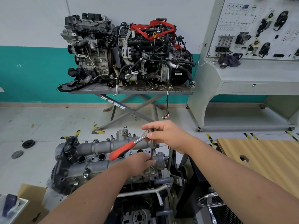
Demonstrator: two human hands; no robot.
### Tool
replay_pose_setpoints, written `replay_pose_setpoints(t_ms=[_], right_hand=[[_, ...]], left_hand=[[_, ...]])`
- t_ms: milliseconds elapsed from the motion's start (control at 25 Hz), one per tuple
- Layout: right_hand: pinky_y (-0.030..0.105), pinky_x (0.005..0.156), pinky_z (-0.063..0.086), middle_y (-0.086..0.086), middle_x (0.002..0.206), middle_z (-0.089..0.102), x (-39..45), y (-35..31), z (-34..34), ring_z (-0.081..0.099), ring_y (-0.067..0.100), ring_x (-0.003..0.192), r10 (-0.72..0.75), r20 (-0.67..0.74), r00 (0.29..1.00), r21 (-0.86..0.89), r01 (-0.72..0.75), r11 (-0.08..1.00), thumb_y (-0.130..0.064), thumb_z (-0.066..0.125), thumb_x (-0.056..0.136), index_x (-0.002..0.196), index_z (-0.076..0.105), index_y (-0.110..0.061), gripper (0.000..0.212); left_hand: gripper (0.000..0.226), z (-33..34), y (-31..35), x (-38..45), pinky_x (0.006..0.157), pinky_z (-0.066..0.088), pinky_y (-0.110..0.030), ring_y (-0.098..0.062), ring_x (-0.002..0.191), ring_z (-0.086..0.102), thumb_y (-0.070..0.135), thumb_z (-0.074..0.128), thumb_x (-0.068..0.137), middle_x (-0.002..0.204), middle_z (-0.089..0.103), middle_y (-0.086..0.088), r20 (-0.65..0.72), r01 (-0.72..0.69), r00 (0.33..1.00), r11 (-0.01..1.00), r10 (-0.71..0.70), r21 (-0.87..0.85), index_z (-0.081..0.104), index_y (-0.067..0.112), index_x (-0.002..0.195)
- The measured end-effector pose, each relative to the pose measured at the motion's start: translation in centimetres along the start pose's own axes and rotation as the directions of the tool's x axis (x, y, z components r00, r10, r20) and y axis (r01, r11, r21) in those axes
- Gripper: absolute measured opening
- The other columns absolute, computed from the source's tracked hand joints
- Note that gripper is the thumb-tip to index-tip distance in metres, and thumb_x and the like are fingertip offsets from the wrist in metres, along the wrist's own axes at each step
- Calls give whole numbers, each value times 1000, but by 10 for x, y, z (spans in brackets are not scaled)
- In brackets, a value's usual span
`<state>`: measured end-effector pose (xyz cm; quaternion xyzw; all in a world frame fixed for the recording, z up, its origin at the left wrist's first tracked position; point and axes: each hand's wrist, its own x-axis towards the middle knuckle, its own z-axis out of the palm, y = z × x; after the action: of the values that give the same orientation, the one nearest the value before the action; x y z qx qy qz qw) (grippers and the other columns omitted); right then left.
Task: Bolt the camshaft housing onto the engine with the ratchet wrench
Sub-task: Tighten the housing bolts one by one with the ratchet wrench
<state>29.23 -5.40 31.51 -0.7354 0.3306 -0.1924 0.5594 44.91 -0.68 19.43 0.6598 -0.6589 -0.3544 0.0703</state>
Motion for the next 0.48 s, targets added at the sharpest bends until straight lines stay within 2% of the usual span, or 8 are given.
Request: replay_pose_setpoints(t_ms=[120, 200, 280, 360, 480], right_hand=[[45, 98, 54, 14, 100, 75, 2, -1, 1, 71, 25, 101, 8, -43, 999, 1, -8, 1000, -8, 63, 95, 103, 71, -29, 24], [40, 93, 57, 13, 94, 76, 5, -1, 2, 72, 23, 94, 8, -70, 998, -20, -10, 1000, -9, 63, 95, 100, 72, -26, 20], [27, 78, 58, 4, 83, 76, 7, -1, 3, 71, 15, 81, 11, -86, 996, -31, -14, 999, -9, 62, 94, 97, 73, -21, 17], [16, 64, 52, -2, 73, 74, 8, -3, 5, 68, 9, 70, 17, -104, 994, -34, -21, 999, -7, 59, 93, 93, 73, -17, 17], [19, 61, 50, -1, 66, 70, 11, -7, 10, 65, 10, 64, 33, -152, 988, -51, -41, 998, -7, 54, 90, 89, 72, -14, 19]], left_hand=[[38, 0, 0, 1, 64, 43, -31, -12, 72, 58, 52, 42, 101, 87, 63, -1, -9, -2, 1000, 1000, 2, -3, 63, 20, 99], [39, 0, 1, 1, 65, 44, -31, -13, 72, 57, 51, 43, 101, 87, 63, -3, -12, -10, 1000, 1000, 10, -14, 64, 19, 100], [39, 1, 1, 1, 65, 44, -31, -12, 70, 56, 50, 44, 102, 83, 60, 0, -16, -16, 1000, 1000, 16, -17, 64, 17, 100], [39, 2, 0, 2, 61, 40, -29, -10, 67, 54, 50, 44, 102, 79, 58, 3, -23, -20, 1000, 1000, 20, -10, 64, 17, 99], [40, 2, 0, 3, 57, 36, -28, -9, 64, 51, 49, 43, 102, 77, 56, 3, -26, -27, 999, 1000, 28, 3, 62, 14, 97]])
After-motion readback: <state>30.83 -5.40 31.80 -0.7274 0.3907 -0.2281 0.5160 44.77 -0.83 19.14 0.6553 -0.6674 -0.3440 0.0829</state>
